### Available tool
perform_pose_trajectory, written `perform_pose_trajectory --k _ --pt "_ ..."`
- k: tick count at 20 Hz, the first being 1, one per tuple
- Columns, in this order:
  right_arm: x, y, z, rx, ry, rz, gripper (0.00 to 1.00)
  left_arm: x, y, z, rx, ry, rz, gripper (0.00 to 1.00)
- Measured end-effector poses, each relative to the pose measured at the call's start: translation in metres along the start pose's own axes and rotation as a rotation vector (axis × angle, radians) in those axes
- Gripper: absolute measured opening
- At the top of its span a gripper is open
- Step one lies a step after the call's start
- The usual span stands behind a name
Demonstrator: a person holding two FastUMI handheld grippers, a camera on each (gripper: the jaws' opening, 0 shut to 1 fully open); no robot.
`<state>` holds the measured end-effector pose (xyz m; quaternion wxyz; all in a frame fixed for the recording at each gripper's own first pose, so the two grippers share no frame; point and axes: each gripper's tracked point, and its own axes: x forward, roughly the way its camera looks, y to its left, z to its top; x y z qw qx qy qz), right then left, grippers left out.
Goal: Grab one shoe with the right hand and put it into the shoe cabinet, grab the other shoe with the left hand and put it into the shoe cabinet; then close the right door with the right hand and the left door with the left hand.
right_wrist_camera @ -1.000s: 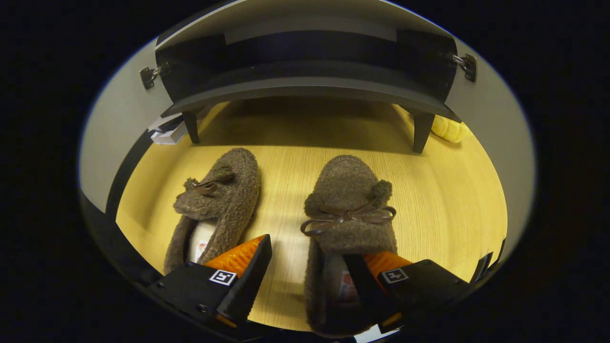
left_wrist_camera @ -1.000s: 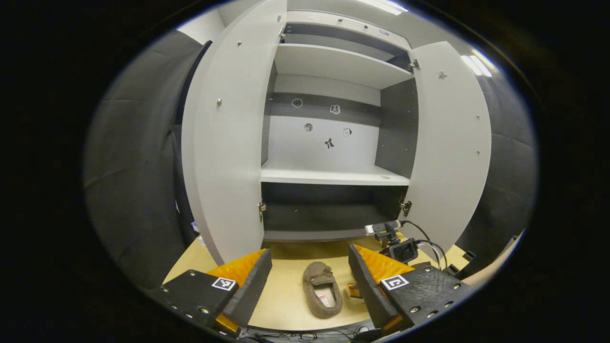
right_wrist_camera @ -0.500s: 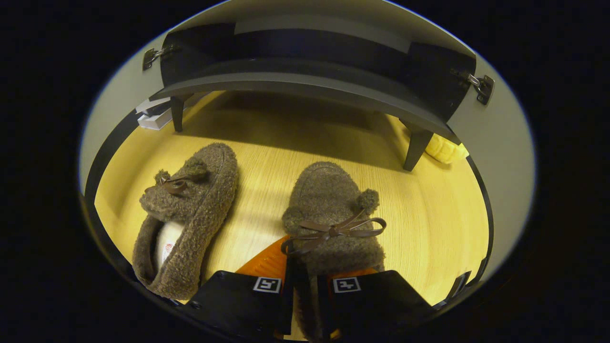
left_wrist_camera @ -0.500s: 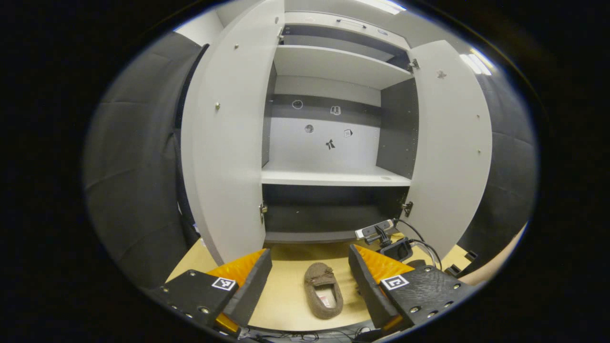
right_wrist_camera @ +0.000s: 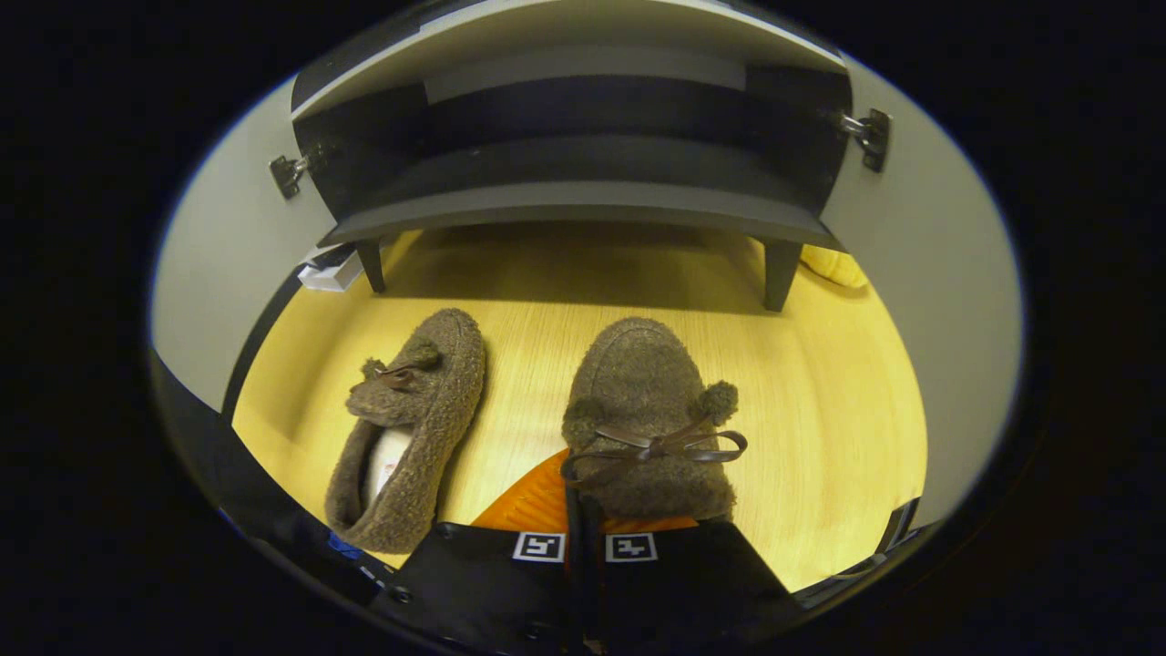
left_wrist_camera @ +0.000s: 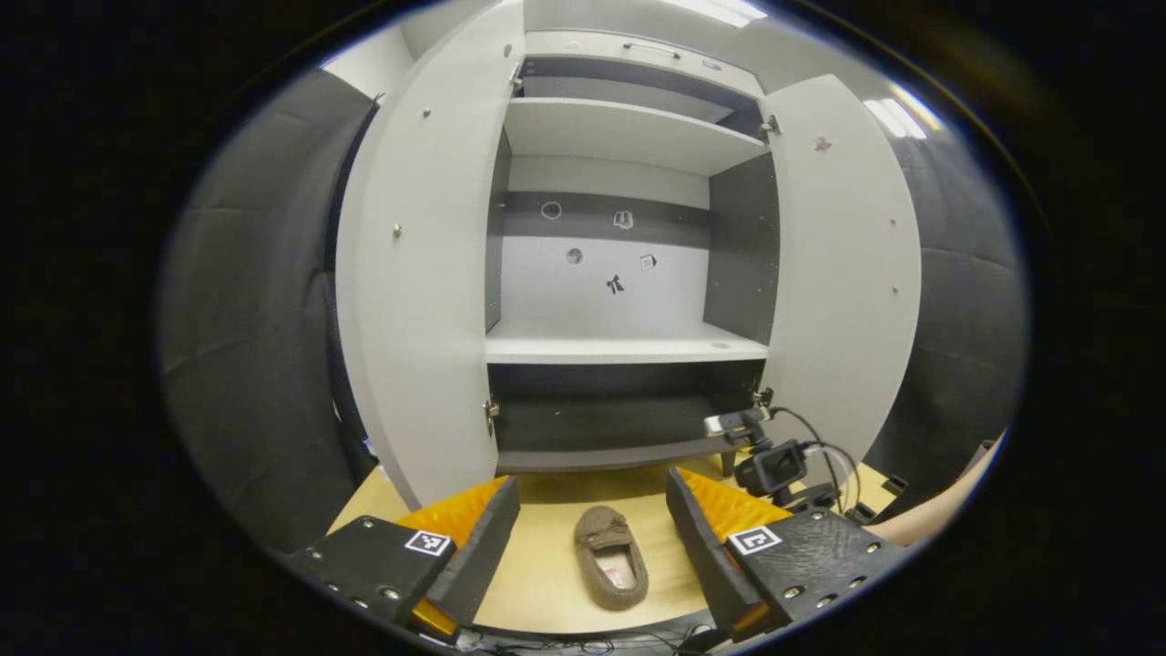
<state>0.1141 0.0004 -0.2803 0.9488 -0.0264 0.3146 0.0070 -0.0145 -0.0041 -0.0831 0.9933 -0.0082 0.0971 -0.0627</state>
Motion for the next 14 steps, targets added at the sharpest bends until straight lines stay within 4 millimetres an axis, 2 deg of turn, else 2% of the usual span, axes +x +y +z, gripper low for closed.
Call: perform_pose_trajectory --k 4,5,6,8,9,10,11,14 --pt "-0.050 0.001 0.016 -0.002 -0.055 0.022 0.02 0.003 0.002 0.001 0.020 0.005 -0.016 0.94" --pt "-0.063 0.003 0.025 0.009 -0.079 0.035 0.02 0.004 0.003 0.004 0.024 0.006 -0.019 0.94" --pt "-0.077 0.007 0.030 0.023 -0.105 0.047 0.02 0.005 0.003 0.007 0.024 0.004 -0.021 1.00" --pt "-0.103 0.009 0.051 0.055 -0.157 0.049 0.02 0.006 0.002 0.013 0.024 0.001 -0.030 1.00" --pt "-0.116 0.009 0.065 0.069 -0.192 0.042 0.02 0.007 0.002 0.017 0.029 -0.002 -0.035 1.00" --pt "-0.130 0.010 0.081 0.080 -0.233 0.042 0.02 0.009 0.002 0.020 0.037 -0.006 -0.039 0.94" --pt "-0.142 0.013 0.096 0.084 -0.278 0.052 0.02 0.009 0.001 0.023 0.047 -0.009 -0.043 1.00" --pt "-0.181 0.019 0.146 0.062 -0.390 0.077 0.02 0.016 -0.004 0.029 0.059 -0.006 -0.059 1.00"
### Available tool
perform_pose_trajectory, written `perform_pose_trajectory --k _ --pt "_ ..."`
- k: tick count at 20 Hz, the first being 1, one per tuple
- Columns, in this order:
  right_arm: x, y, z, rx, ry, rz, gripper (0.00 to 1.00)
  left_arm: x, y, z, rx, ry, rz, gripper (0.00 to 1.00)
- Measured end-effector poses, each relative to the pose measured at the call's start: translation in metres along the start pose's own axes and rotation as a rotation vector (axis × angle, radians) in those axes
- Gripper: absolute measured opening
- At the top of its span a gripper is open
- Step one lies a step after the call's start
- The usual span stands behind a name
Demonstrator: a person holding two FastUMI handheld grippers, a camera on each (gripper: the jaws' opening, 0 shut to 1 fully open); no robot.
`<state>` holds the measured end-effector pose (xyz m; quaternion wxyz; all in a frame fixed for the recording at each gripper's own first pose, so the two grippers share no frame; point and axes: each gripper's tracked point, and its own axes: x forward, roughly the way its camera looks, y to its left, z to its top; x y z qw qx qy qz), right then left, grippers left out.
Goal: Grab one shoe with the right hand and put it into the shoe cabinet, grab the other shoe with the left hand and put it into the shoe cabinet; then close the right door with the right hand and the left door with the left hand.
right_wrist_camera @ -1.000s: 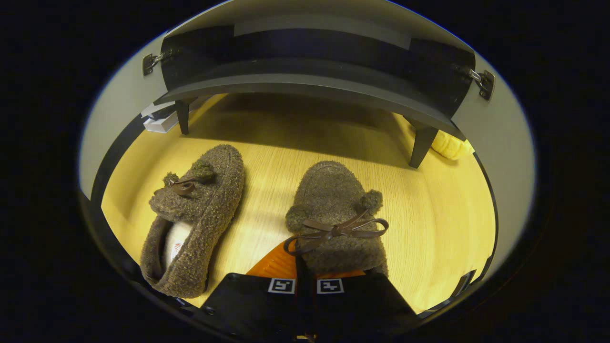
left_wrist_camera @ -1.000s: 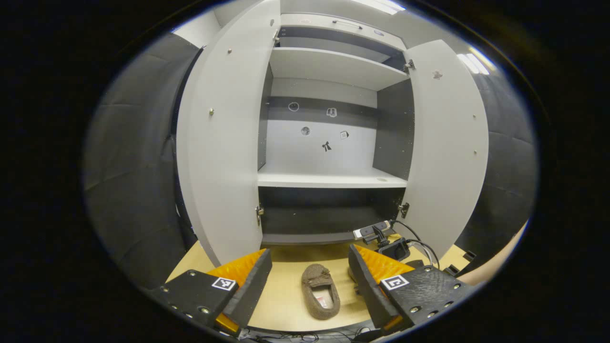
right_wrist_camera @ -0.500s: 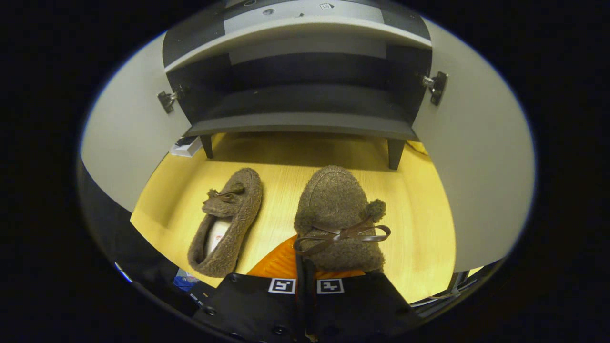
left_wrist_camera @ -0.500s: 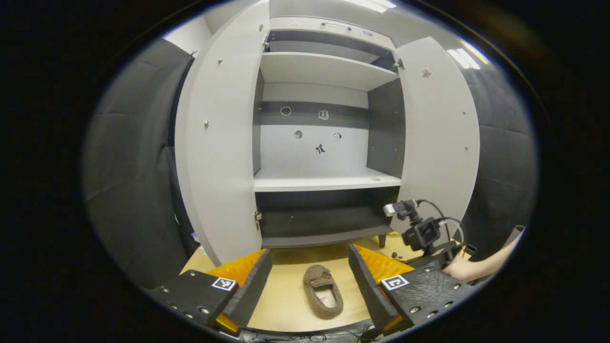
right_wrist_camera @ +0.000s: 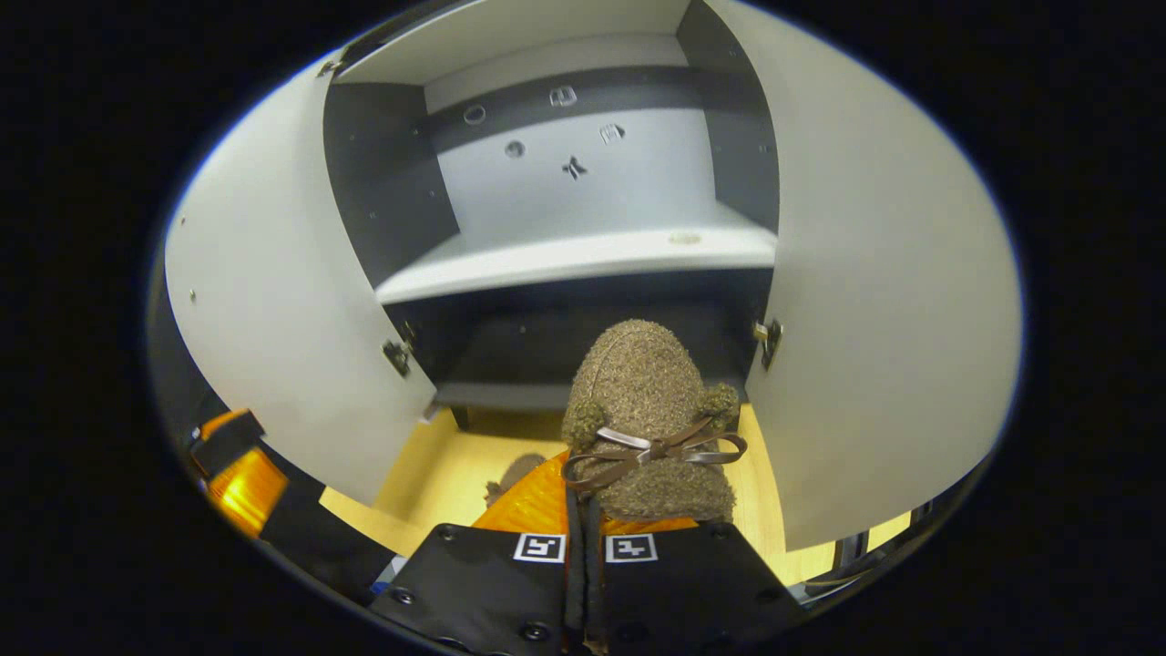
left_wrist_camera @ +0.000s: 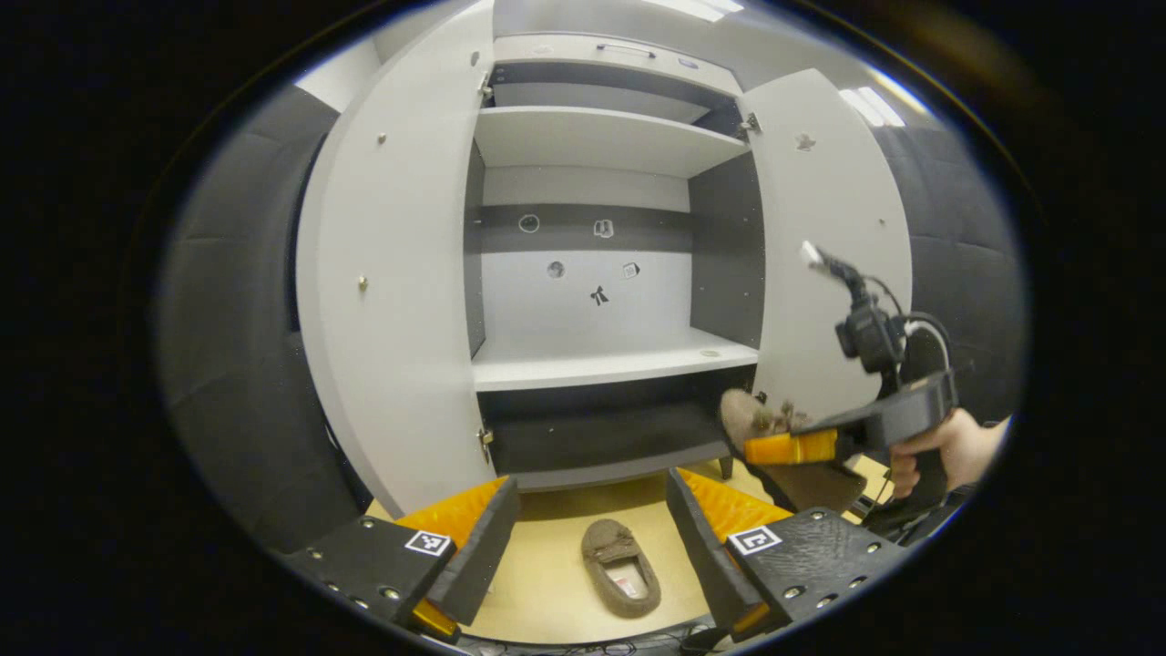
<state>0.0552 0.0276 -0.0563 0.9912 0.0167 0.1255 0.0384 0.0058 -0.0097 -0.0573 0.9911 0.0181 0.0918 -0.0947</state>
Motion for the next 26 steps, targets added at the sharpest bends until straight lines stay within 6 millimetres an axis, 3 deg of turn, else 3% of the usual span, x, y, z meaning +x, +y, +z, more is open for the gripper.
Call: perform_pose_trajectory --k 1,5,6,12,18,19,23,26 --pt "-0.002 0.004 0.018 -0.003 -0.028 0.013 0.02 0.002 -0.001 0.003 -0.002 -0.002 -0.004 0.94" --pt "0.007 0.015 0.088 0.013 -0.121 0.070 0.02 0.016 -0.002 0.013 0.000 -0.010 -0.008 0.94" --pt "0.014 0.013 0.104 0.005 -0.151 0.071 0.02 0.019 0.000 0.016 0.009 -0.014 0.001 1.00" --pt "0.067 0.009 0.189 0.013 -0.250 0.101 0.02 0.032 0.019 0.028 0.002 -0.012 0.093 0.99" --pt "0.121 -0.003 0.239 0.007 -0.268 0.092 0.02 0.034 0.036 0.026 -0.008 0.030 0.196 0.99" --pt "0.130 -0.007 0.247 0.011 -0.275 0.086 0.02 0.035 0.040 0.027 -0.007 0.031 0.217 0.93" --pt "0.164 -0.015 0.274 0.021 -0.320 0.071 0.02 0.037 0.044 0.030 -0.004 0.043 0.265 0.94" --pt "0.182 -0.018 0.284 -0.046 -0.350 0.051 0.00 0.041 0.040 0.033 -0.006 0.052 0.278 0.94"
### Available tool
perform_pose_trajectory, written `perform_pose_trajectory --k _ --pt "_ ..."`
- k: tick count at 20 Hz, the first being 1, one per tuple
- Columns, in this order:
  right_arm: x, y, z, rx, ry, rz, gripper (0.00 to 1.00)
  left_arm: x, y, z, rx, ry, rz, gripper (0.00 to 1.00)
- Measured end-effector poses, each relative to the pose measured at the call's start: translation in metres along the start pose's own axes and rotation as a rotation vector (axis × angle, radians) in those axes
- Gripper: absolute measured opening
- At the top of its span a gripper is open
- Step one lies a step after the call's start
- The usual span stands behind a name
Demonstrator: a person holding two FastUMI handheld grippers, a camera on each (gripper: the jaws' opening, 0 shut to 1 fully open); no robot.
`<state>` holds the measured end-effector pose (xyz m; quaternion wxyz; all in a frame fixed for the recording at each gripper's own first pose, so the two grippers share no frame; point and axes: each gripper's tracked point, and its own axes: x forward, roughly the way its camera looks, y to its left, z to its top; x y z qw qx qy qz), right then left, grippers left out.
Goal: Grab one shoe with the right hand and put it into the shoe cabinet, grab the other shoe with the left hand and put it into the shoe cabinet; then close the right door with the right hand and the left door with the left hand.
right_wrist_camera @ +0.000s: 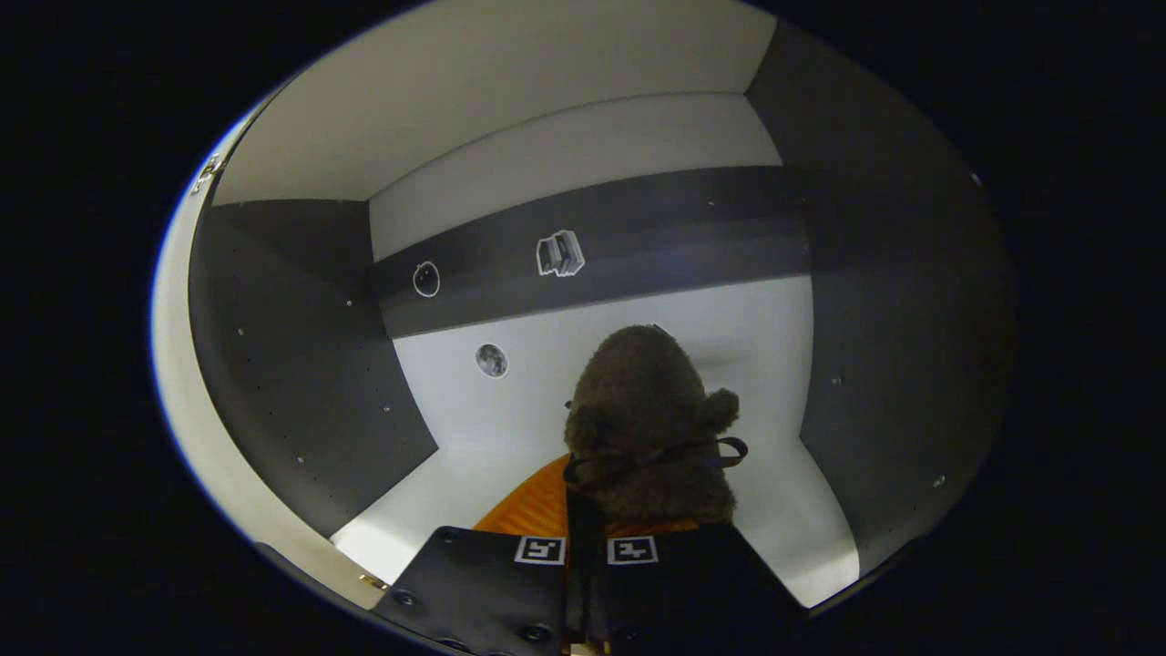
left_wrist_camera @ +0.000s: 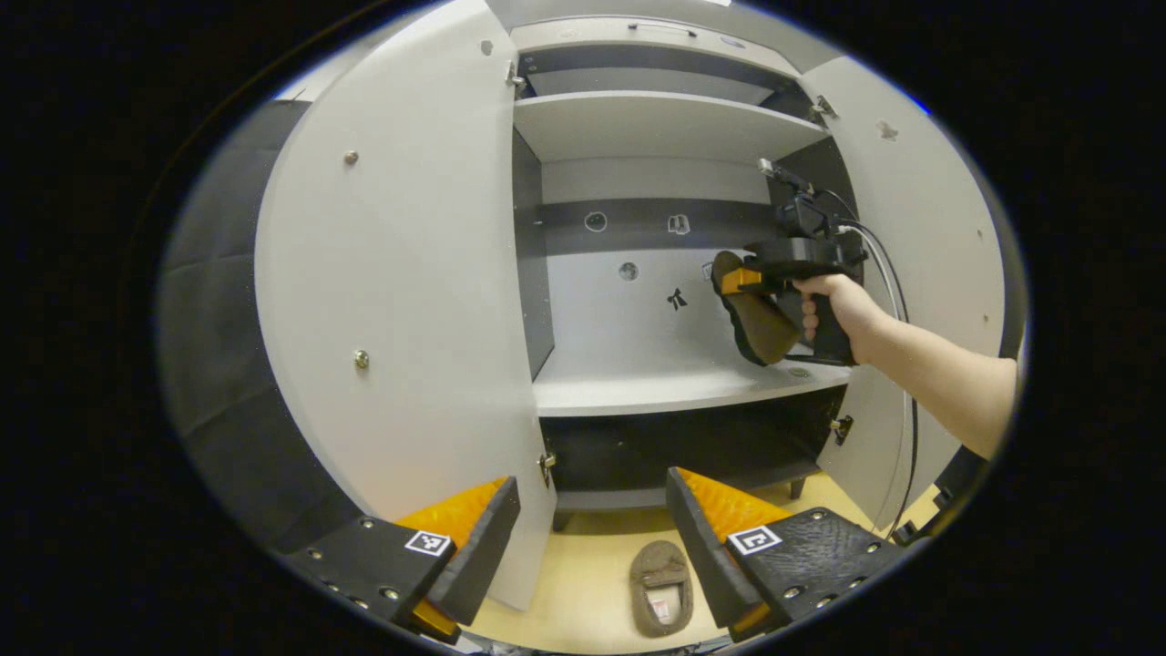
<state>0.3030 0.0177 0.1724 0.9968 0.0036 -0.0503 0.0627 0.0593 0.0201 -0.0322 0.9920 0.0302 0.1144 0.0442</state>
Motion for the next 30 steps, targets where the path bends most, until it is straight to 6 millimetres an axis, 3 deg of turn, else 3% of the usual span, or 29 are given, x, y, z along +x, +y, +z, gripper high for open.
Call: perform_pose_trajectory --k 3,6,7,8,10,11,12,13,14,15,17,20,22,27,30 --pt "0.014 0.000 -0.016 -0.014 0.037 -0.006 0.04 0.003 -0.007 0.000 0.016 0.007 0.013 0.94" --pt "0.019 0.003 -0.016 -0.016 0.018 -0.012 0.06 0.006 -0.009 0.000 0.020 0.015 0.019 0.94" --pt "0.020 0.007 -0.018 -0.019 0.010 -0.007 0.02 0.008 -0.010 0.000 0.018 0.016 0.018 0.94" --pt "0.018 0.009 -0.023 -0.023 0.013 0.001 0.10 0.007 -0.011 0.000 0.020 0.017 0.020 0.94" --pt "0.019 0.014 -0.035 -0.021 0.051 0.015 0.09 0.009 -0.012 0.002 0.028 0.011 0.027 0.94" --pt "0.019 0.014 -0.042 -0.018 0.085 0.013 0.23 0.008 -0.013 0.003 0.029 0.008 0.031 0.94" --pt "0.016 0.027 -0.041 -0.012 0.095 0.077 0.13 0.008 -0.014 0.001 0.026 0.008 0.033 0.94" --pt "0.015 0.031 -0.042 -0.010 0.111 0.090 0.37 0.008 -0.015 -0.001 0.019 0.011 0.032 0.94" --pt "0.011 0.033 -0.043 -0.012 0.128 0.096 0.43 0.008 -0.017 -0.004 0.009 0.018 0.030 0.94" --pt "0.007 0.036 -0.044 -0.013 0.140 0.105 0.58 0.005 -0.020 -0.005 -0.002 0.019 0.026 1.00" --pt "-0.003 0.037 -0.048 -0.007 0.172 0.106 0.77 0.003 -0.024 -0.007 -0.016 0.015 0.006 0.95" --pt "-0.018 0.046 -0.054 0.037 0.252 0.132 0.95 -0.002 -0.021 -0.009 0.001 0.000 -0.017 0.87" --pt "-0.027 0.046 -0.051 0.063 0.278 0.110 0.96 -0.006 -0.018 -0.010 -0.001 -0.013 -0.037 0.91" --pt "-0.063 0.041 -0.024 0.089 0.233 0.036 0.98 -0.016 -0.004 -0.018 -0.017 -0.023 -0.091 1.00" --pt "-0.103 0.036 -0.008 0.027 0.164 -0.010 0.98 -0.015 0.000 -0.035 0.010 -0.015 -0.117 0.94"
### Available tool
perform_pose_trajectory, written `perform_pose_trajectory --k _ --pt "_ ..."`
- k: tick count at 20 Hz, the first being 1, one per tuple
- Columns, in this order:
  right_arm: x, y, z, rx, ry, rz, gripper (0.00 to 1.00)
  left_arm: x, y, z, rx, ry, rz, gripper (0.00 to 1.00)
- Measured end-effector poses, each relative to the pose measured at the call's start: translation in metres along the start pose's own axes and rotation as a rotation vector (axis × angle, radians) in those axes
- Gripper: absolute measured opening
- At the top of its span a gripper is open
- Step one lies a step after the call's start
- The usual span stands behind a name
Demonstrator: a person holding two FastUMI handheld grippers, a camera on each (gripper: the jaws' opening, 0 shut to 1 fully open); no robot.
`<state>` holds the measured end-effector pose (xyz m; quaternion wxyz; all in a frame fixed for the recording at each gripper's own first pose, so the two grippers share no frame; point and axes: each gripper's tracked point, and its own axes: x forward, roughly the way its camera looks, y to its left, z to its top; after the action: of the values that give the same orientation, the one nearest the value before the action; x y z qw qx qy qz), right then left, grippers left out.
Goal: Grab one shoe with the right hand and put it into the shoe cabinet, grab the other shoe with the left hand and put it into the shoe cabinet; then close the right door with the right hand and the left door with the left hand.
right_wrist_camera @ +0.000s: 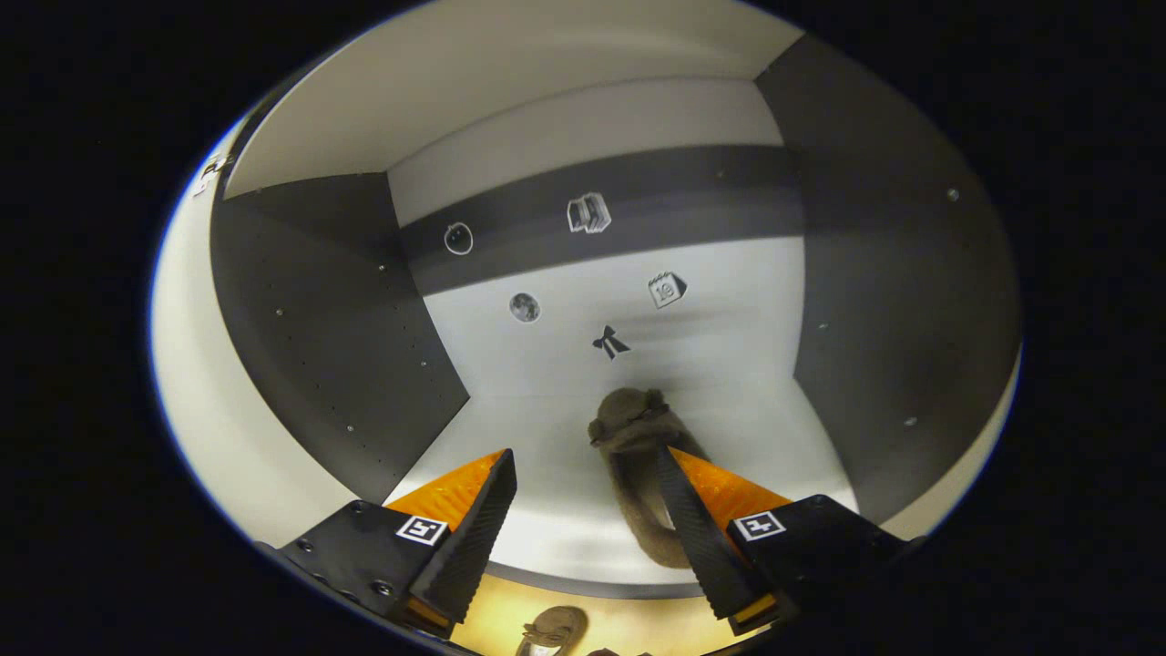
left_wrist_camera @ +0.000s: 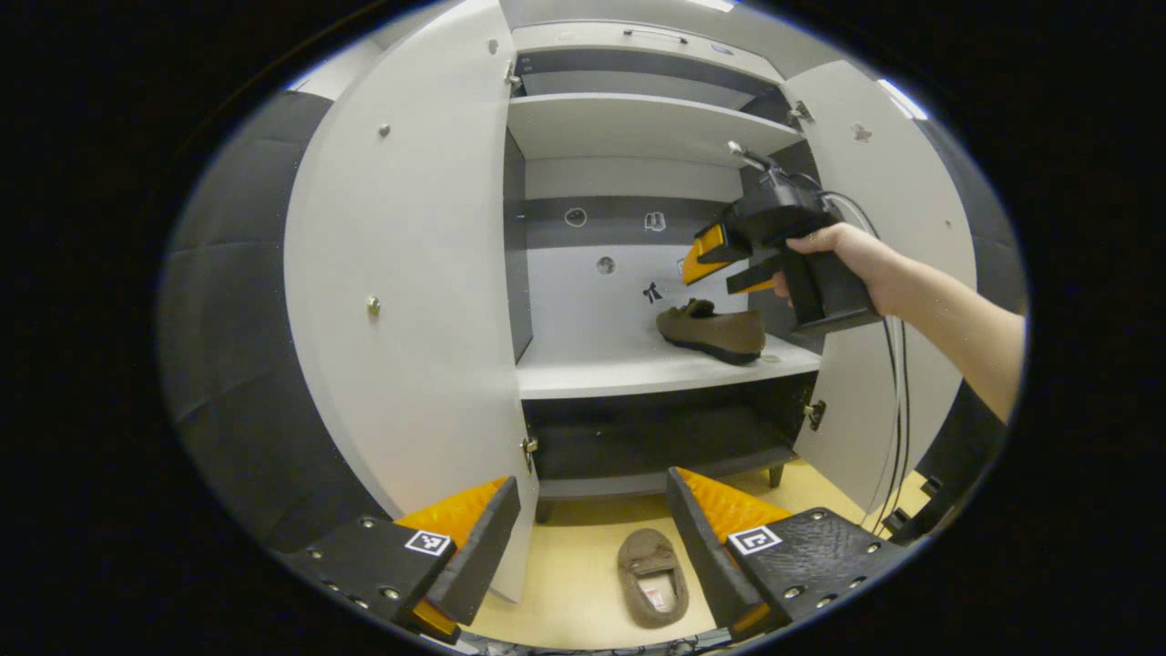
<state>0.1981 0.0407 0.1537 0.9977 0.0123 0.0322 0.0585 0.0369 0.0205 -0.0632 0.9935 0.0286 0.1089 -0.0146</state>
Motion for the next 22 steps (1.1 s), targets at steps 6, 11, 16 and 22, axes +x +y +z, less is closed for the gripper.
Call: perform_pose_trajectory --k 6,11,16,22 --pt "-0.099 0.001 -0.023 -0.003 -0.137 -0.051 0.98 0.026 -0.019 -0.044 -0.030 0.050 -0.120 0.94" --pt "-0.171 -0.016 -0.078 -0.058 -0.160 -0.137 0.98 0.057 -0.037 -0.102 -0.046 0.181 -0.246 0.94" --pt "-0.238 -0.043 -0.119 0.041 -0.175 -0.253 0.98 0.083 -0.054 -0.163 -0.025 0.283 -0.341 0.94" --pt "-0.322 -0.086 -0.120 0.107 -0.274 -0.450 0.98 0.096 -0.066 -0.228 0.070 0.427 -0.402 0.97"
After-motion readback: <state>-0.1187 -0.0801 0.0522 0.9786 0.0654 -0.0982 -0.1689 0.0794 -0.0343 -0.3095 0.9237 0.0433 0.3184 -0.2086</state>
